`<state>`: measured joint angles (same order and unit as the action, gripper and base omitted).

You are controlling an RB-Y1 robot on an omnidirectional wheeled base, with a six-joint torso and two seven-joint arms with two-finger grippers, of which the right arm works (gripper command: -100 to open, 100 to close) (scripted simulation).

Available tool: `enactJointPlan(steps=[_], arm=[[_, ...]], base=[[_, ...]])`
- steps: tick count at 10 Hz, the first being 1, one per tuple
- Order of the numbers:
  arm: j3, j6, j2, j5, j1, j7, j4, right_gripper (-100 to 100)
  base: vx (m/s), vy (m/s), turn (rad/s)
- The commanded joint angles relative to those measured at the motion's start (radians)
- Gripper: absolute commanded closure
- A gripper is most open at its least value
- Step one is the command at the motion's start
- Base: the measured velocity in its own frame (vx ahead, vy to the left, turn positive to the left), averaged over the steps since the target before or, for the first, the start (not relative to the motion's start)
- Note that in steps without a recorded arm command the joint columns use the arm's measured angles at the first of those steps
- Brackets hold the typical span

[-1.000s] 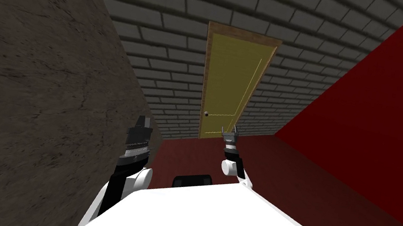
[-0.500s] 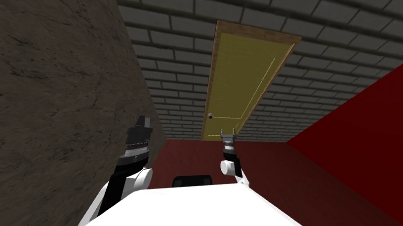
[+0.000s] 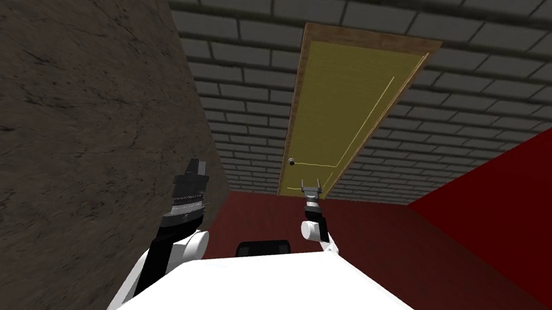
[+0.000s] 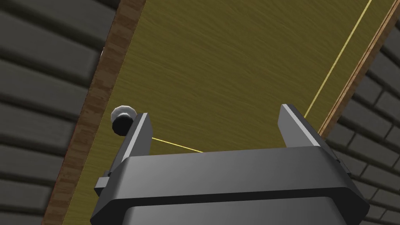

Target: Pull the door open

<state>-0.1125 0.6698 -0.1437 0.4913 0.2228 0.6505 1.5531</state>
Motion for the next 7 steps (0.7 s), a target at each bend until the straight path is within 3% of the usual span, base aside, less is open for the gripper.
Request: enactJointPlan(steps=[1,7], arm=[[-0.004,0.009,-0.002,0.024,-0.01,0.036,-0.042,-100],[-0.017,0.055,-0.018,0.108,-0.06,0.164,-0.219,-100]], base=[[0.085,-0.041,0.145],[0.087,-0.038,0.157]])
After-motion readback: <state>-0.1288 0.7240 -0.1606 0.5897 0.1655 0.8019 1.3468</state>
